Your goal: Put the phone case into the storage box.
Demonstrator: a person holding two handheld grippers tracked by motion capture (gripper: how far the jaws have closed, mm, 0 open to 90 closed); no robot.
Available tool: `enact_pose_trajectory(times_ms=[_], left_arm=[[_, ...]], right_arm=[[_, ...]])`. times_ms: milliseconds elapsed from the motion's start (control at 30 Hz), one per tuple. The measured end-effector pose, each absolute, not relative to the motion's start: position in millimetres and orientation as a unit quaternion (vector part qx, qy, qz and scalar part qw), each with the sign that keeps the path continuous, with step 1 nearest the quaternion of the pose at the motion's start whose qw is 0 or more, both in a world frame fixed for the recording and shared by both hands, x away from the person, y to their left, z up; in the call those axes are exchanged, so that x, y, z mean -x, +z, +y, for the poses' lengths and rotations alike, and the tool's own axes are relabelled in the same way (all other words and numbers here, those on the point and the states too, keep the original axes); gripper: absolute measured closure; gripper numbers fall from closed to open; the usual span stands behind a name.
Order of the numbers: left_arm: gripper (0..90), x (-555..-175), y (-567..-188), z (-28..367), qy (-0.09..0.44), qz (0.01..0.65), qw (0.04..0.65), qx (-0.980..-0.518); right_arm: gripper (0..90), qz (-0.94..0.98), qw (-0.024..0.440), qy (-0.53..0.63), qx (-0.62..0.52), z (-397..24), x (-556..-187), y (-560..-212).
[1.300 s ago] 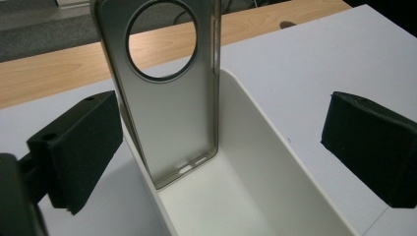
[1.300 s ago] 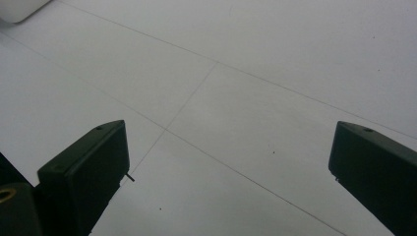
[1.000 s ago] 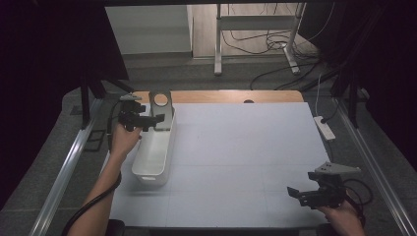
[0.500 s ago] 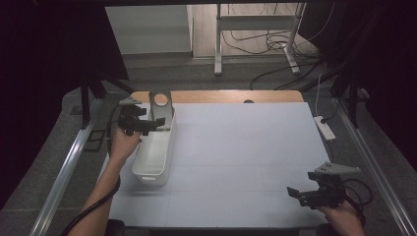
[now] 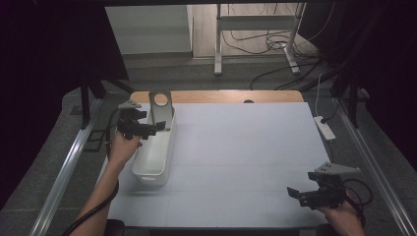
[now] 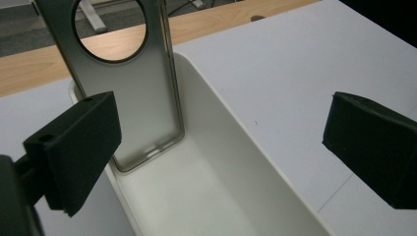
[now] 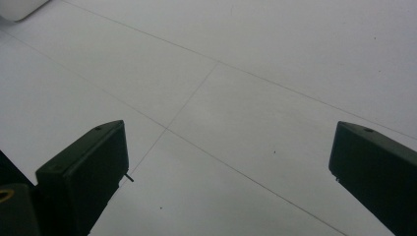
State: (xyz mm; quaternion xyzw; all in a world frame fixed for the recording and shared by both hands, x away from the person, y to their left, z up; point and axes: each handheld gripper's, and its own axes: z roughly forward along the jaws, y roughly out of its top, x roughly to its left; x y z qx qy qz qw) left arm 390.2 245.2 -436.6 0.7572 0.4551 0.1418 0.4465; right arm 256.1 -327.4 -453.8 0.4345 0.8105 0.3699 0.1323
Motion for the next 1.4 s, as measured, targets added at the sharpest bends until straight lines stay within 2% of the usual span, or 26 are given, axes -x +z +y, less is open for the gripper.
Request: enact_pose_trajectory(times_ms=[1400], left_arm=[[1.0, -344.6, -438.3, 233.1, 0.130, 0.427, 0.456, -0.770]], right_arm=[[1.8, 0.811, 0.133, 0.369, -0.434, -326.4, -255.9, -453.8]])
